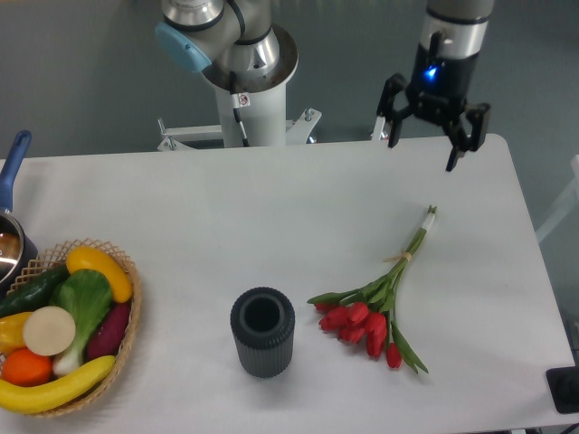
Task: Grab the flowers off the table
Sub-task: 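Move the open gripper down toward the tied stems of the red tulips, then lower the gripper around the tulip stems near the twine tie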
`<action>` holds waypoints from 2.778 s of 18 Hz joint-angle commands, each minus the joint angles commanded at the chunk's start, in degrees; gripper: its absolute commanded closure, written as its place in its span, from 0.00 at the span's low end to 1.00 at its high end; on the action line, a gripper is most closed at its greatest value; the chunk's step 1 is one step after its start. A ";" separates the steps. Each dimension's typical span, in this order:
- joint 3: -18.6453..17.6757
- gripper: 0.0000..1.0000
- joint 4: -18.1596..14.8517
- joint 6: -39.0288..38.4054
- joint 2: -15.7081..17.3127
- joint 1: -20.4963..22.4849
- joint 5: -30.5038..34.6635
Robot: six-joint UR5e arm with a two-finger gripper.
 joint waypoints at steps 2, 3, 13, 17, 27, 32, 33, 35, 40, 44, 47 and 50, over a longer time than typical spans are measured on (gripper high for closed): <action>-1.23 0.00 0.18 -0.44 -1.05 -1.58 0.00; -1.23 0.00 0.18 -1.48 -1.76 -2.45 0.09; -2.29 0.00 9.14 -7.30 -8.44 -5.45 4.21; -1.94 0.00 10.02 -7.12 -11.78 -5.98 5.36; -1.59 0.00 16.00 -6.94 -19.60 -7.30 10.02; -0.01 0.00 16.52 -6.86 -23.12 -7.47 10.02; 0.08 0.00 16.61 -6.86 -23.64 -7.47 10.02; 0.00 0.00 16.70 -6.68 -23.82 -7.47 10.02; 0.96 0.00 16.79 -6.68 -25.40 -7.56 10.02; 0.88 0.00 16.88 -6.59 -26.02 -8.18 10.11; 0.88 0.00 17.75 -6.59 -26.72 -8.70 10.11; 1.05 0.00 18.37 -6.42 -27.08 -9.23 11.86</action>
